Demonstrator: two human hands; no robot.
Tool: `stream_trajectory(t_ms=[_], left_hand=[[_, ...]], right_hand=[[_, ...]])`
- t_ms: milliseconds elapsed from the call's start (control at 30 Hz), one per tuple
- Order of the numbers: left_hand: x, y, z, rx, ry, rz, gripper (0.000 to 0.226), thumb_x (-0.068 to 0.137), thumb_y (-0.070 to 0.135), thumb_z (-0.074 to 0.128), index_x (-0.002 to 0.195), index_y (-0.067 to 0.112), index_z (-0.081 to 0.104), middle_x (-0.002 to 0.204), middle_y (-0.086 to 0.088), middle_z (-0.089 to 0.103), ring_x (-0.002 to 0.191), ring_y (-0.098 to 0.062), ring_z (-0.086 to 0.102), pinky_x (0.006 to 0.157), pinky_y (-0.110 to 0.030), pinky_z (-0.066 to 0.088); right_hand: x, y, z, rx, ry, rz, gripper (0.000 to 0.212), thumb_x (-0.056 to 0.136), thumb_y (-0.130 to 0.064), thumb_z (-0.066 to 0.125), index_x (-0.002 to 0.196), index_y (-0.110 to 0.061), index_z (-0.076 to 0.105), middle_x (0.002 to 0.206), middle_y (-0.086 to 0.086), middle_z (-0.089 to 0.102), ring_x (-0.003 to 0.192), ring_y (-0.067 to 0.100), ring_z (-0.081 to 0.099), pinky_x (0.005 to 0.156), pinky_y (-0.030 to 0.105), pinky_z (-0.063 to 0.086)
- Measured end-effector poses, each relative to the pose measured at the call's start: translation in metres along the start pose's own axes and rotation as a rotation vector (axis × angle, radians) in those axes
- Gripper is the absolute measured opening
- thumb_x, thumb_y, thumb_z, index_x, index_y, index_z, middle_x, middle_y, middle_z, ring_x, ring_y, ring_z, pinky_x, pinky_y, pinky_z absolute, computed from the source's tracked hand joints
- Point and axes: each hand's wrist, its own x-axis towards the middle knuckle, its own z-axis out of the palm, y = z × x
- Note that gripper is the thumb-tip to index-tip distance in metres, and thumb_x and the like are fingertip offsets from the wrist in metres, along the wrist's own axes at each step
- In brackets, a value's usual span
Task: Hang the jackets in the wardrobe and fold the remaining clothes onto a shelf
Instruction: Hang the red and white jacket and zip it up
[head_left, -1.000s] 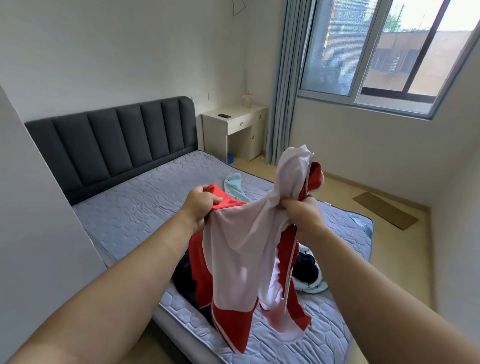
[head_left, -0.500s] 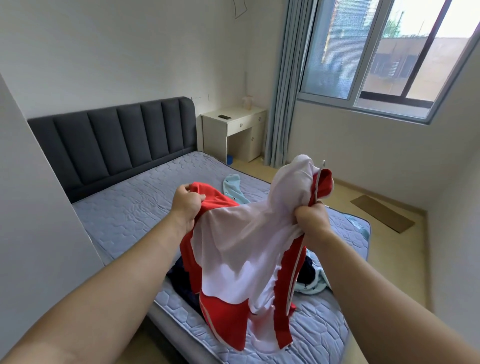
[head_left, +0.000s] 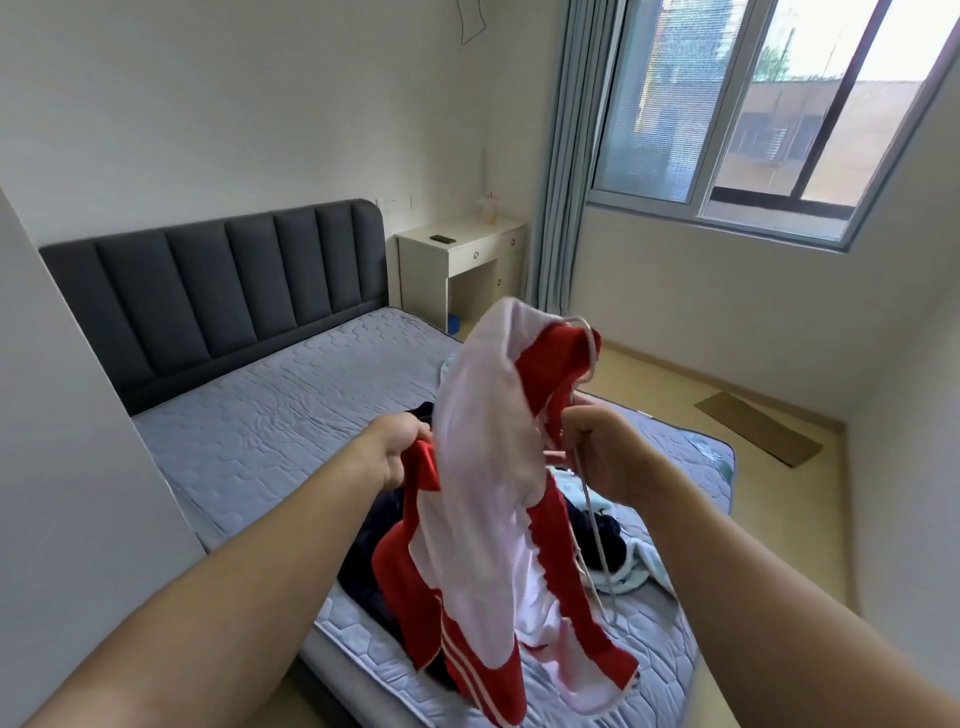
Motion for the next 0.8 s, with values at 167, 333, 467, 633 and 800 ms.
stream_trajectory(t_ms=[167,333,467,633,800], left_hand=[[0.002,0.006,0.004,-0.253,-0.004,0.087,0.045,0.093,-0.016,0.026,0.096,0.009,0.064,0.08,-0.014,0.064,0.06,-0.024,0.06,0.05,-0.029,0.051],[-0.006,0.015,0.017,-0.225,-0.011,0.255,0.04,0.087,-0.017,0.021,0.082,0.006,0.054,0.056,-0.007,0.047,0.039,-0.013,0.044,0.042,-0.02,0.041],[-0.023,0.015,0.025,-0.169,-0.15,0.308,0.035,0.08,-0.015,0.019,0.074,0.007,0.046,0.047,-0.004,0.038,0.038,-0.011,0.034,0.04,-0.019,0.031],[-0.042,0.032,0.022,-0.204,-0.27,0.408,0.031,0.072,-0.011,0.019,0.071,0.008,0.043,0.049,-0.003,0.032,0.043,-0.013,0.026,0.047,-0.027,0.022],[-0.054,0.049,0.022,-0.35,-0.338,0.488,0.024,0.059,-0.004,0.032,0.071,0.01,0.048,0.051,-0.004,0.034,0.048,-0.016,0.029,0.053,-0.029,0.025]], right_hand=[[-0.001,-0.006,0.0,0.04,0.002,0.027,0.025,0.075,-0.034,0.063,0.061,-0.022,0.046,0.067,0.006,0.062,0.062,0.023,0.062,0.063,0.031,0.055],[0.011,-0.002,0.002,-0.209,0.136,-0.014,0.035,0.098,-0.048,0.06,0.099,-0.013,0.062,0.077,0.014,0.074,0.084,0.037,0.076,0.078,0.037,0.058],[0.025,0.011,0.006,-0.284,0.258,-0.036,0.017,0.096,-0.019,0.065,0.089,-0.015,0.049,0.078,0.005,0.072,0.078,0.028,0.076,0.07,0.039,0.057],[0.041,0.034,0.011,-0.431,0.313,0.09,0.035,0.087,0.006,0.058,0.105,-0.017,0.039,0.101,0.007,0.067,0.081,0.02,0.07,0.066,0.034,0.056],[0.043,0.057,0.022,-0.665,0.086,0.266,0.063,0.07,0.006,0.073,0.121,-0.009,0.037,0.114,0.006,0.06,0.093,0.021,0.065,0.072,0.036,0.061]])
